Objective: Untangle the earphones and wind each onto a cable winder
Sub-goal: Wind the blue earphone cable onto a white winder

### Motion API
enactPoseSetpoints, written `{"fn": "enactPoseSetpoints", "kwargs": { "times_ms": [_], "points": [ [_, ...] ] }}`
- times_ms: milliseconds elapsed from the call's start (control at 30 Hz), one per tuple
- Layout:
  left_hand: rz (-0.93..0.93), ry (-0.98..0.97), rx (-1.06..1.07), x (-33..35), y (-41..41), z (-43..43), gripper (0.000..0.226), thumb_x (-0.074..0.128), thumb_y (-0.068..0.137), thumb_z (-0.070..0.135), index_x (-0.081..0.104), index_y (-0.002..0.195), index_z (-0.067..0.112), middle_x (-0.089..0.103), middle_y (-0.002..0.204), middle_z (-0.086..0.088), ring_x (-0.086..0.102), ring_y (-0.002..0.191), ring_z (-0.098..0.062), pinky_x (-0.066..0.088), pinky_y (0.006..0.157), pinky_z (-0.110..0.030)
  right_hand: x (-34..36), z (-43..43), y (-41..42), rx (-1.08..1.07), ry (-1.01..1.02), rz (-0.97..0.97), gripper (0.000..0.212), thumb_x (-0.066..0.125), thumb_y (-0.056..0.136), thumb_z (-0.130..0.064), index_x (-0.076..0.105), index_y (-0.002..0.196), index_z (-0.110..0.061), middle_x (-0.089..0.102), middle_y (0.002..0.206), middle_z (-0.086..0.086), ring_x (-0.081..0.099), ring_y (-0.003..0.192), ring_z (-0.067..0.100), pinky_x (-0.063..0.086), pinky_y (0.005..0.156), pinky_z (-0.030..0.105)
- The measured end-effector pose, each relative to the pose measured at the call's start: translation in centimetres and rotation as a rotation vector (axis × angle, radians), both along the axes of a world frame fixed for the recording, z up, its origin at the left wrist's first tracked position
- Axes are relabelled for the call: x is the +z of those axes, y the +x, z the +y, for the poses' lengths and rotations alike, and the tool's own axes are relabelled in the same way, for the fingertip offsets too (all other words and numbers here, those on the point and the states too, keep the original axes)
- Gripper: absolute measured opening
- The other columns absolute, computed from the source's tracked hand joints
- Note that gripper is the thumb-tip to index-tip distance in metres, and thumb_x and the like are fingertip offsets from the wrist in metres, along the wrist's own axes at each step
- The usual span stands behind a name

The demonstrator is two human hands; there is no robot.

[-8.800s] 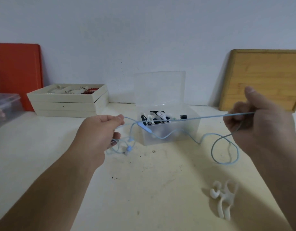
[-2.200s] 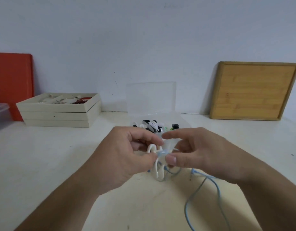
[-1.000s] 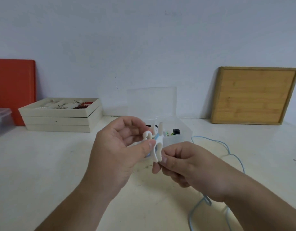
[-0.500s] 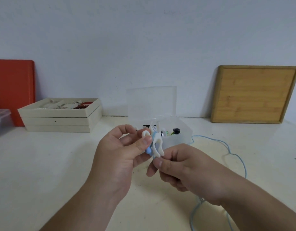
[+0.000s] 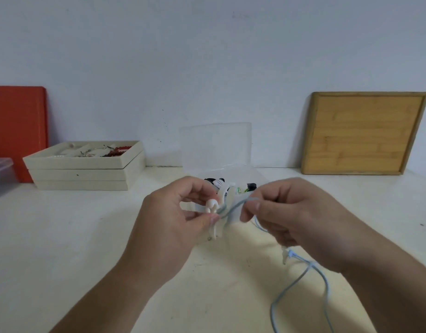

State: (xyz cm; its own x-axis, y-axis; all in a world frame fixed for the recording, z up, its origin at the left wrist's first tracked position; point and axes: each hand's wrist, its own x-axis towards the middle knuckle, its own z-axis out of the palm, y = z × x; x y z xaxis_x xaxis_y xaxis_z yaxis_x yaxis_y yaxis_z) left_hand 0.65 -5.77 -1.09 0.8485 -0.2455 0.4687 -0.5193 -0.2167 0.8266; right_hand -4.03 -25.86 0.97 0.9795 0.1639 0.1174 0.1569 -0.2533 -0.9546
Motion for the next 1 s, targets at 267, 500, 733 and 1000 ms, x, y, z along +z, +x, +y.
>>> {"fn": "enactPoseSetpoints", "kwargs": {
  "times_ms": [267, 500, 733, 1000],
  "points": [
    [0.085, 0.087, -0.139, 0.2, -0.7, -0.4, 0.042, 0.084, 0.067, -0.009, 0.075, 0.089, 0.026, 0.073, 0.081, 0.005, 0.070, 0.069, -0.014, 0.056, 0.063, -0.018, 0.0, -0.8, 0.2, -0.160, -0.015, -0.167, 0.025, 0.061, 0.079, -0.033, 0.072, 0.069, -0.013, 0.028, 0.058, 0.010, 0.019, 0.057, 0.028, 0.016, 0.053, 0.042],
    [0.234, -0.054, -0.333, 0.7, -1.2, -0.8, 0.037, 0.084, 0.061, -0.008, 0.073, 0.087, 0.016, 0.074, 0.080, -0.005, 0.070, 0.072, -0.017, 0.060, 0.068, -0.030, -0.5, -0.8, 0.7, -0.325, -0.054, -0.214, 0.026, 0.070, 0.085, -0.036, 0.071, 0.068, -0.017, 0.028, 0.057, 0.008, 0.022, 0.059, 0.037, 0.024, 0.056, 0.045],
    [0.223, -0.269, -0.299, 0.7, -1.0, -0.8, 0.029, 0.078, 0.060, 0.001, 0.072, 0.084, 0.015, 0.074, 0.082, -0.010, 0.070, 0.074, -0.020, 0.058, 0.069, -0.027, -1.6, -0.2, 1.0, -0.225, -0.214, 0.034, 0.034, 0.060, 0.096, -0.031, 0.071, 0.065, -0.022, 0.039, 0.056, 0.001, 0.029, 0.056, 0.024, 0.027, 0.057, 0.037],
    [0.096, -0.261, 0.074, 0.4, -0.1, -0.6, 0.033, 0.081, 0.069, -0.008, 0.070, 0.088, 0.017, 0.076, 0.079, 0.002, 0.070, 0.067, -0.011, 0.054, 0.061, -0.016, -1.9, 1.0, 0.7, 0.106, -0.195, 0.113, 0.028, 0.052, 0.103, -0.023, 0.074, 0.090, -0.012, 0.038, 0.059, -0.003, 0.030, 0.052, 0.011, 0.026, 0.049, 0.020]
  ]
}}
